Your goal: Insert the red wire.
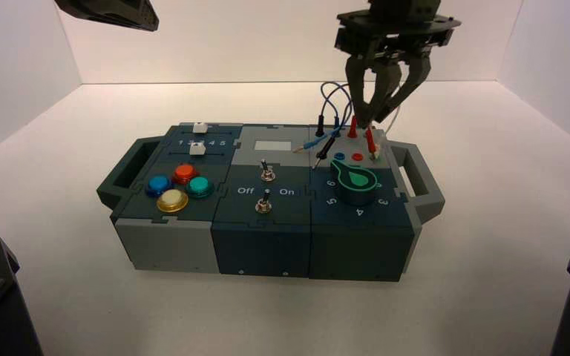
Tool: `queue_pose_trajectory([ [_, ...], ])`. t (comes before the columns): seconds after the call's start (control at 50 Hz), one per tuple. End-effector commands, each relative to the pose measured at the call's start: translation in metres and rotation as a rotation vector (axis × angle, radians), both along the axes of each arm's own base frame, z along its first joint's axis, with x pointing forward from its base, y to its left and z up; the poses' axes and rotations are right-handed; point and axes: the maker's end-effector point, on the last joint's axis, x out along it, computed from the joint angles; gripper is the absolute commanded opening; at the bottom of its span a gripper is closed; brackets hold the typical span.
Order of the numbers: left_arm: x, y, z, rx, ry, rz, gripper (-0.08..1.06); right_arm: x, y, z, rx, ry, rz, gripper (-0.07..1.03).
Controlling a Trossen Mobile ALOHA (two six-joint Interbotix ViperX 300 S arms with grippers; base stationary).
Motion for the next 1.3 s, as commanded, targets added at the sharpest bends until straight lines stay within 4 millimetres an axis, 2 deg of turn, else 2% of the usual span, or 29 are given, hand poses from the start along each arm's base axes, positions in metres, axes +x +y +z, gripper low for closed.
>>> queue_pose_trajectory([
  [0.02,0.006,-0.005,0.015,-0.022,-0.032,-0.002,-0.03,0.008,0.006,0.006,0.002,-0.018,0.015,0.4],
  [0.3,0.006,-0.005,0.015,-0.022,-0.032,-0.002,-0.03,0.009,0.002,-0.009,-0.049,0.009,0.029,0.4],
  [0.52,0.007,-0.005,0.016,-0.02,-0.036,-0.004,-0.03,0.013,0.004,-0.012,-0.055,0.008,0.032,0.37],
  [0.7,0.007,-0.005,0.016,-0.019,-0.037,-0.004,-0.03,0.015,0.004,-0.013,-0.061,0.013,0.029,0.24],
  [0.88,0.007,-0.005,0.017,-0.02,-0.04,-0.004,-0.03,0.016,0.004,-0.02,-0.073,0.029,0.024,0.2],
  [1.04,0.008,-0.005,0.018,-0.021,-0.045,-0.004,-0.03,0.018,0.006,-0.024,-0.077,0.032,0.026,0.01],
  [1.14,0.009,-0.005,0.02,-0.023,-0.049,0.001,-0.03,0.022,0.008,-0.017,-0.059,0.004,0.026,-0.02],
  [1.3,0.01,-0.004,0.02,-0.023,-0.049,0.003,-0.03,0.026,0.011,0.008,-0.009,-0.058,0.004,-0.02],
])
